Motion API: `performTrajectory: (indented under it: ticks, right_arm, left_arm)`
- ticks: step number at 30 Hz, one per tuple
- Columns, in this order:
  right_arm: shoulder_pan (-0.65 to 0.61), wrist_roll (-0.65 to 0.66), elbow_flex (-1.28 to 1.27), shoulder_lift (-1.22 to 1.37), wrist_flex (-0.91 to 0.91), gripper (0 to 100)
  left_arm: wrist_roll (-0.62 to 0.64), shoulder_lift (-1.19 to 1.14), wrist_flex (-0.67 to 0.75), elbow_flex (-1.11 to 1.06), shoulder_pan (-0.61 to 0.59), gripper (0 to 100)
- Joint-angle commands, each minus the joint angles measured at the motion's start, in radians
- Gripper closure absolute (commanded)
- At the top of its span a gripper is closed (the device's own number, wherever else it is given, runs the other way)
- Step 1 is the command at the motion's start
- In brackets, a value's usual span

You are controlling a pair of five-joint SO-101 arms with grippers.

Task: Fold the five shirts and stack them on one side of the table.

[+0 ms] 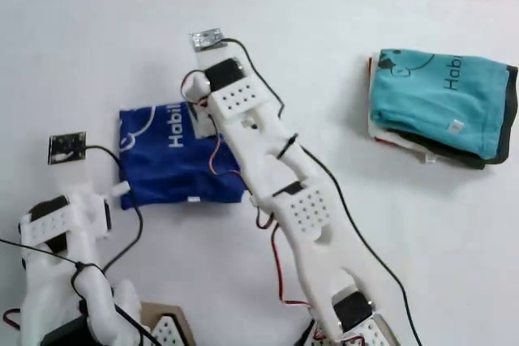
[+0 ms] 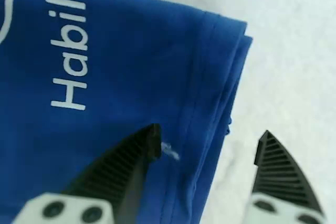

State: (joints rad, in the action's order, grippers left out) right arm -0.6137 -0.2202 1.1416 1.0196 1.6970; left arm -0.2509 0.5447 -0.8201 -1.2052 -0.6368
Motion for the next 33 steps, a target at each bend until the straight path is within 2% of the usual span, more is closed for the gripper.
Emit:
performTrajectory:
  ticks: [1, 14, 16, 19, 22, 25, 32, 33]
  right_arm:
    - [0.002, -0.009, 0.104, 0.068, 0.015, 70.1]
    - [-0.013, -0.002, 0.158, 0.225, 0.016, 68.9]
    - [-0.015, 0.0, 0.15, 0.223, 0.021, 73.6]
    - [-0.013, 0.002, 0.15, 0.229, 0.053, 86.9]
    - [-0.012, 0.121, 0.149, 0.231, 0.064, 98.4]
    - [-0.005, 0.199, 0.147, 0.228, 0.067, 97.9]
    - [0.128, 0.219, 0.155, 0.182, 0.07, 97.9]
    - [0.151, 0.253, 0.155, 0.165, 0.07, 97.9]
  left_arm:
    - [0.006, 0.026, 0.014, 0.004, -0.006, 97]
    - [0.006, 0.026, 0.014, 0.004, -0.006, 97]
    - [0.006, 0.026, 0.014, 0.004, -0.006, 97]
    - [0.006, 0.026, 0.014, 0.004, -0.006, 97]
    - [0.006, 0.026, 0.014, 0.004, -0.006, 97]
    - [0.006, 0.026, 0.014, 0.004, -0.006, 97]
    - [0.006, 0.026, 0.014, 0.004, -0.006, 97]
    - [0.006, 0.026, 0.014, 0.004, -0.006, 97]
